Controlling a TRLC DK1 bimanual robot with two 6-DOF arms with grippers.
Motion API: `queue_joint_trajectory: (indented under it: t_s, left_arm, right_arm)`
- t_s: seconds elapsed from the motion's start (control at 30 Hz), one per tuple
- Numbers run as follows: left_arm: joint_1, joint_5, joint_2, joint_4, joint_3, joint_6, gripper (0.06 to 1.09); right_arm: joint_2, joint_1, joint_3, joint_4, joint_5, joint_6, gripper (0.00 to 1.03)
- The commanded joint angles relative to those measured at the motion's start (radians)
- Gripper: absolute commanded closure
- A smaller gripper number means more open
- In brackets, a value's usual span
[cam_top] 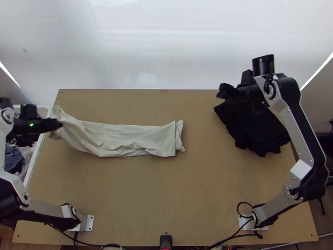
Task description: Fold the t-shirt
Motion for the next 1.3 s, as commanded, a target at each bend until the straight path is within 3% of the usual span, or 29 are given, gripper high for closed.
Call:
queue_joint_trajectory:
  t_s: [0.0,0.3,0.53,0.8,1.27]
  left_arm:
    - [-0.353,-0.01,-0.108,-0.14,0.133,-0.161,1.05]
    - [-0.833,-0.091,0.008,-0.063,0.219,-0.449,1.05]
    - [-1.037,-0.159,0.13,0.033,0.216,-0.518,1.05]
    - [-1.075,-0.208,0.258,0.156,0.196,-0.509,1.05]
    - [-1.095,-0.208,0.427,0.265,0.28,-0.557,1.05]
  right_arm:
    - [-0.076,-0.051,-0.068,0.007,-0.01,0.0,0.42]
    - [-0.162,-0.083,-0.157,0.032,-0.016,0.015,0.42]
    - [-0.23,-0.127,-0.215,0.032,-0.029,0.015,0.42]
    - [-0.337,-0.175,-0.275,0.032,-0.032,0.015,0.42]
    - [-0.46,-0.205,-0.375,0.032,-0.047,0.035,0.42]
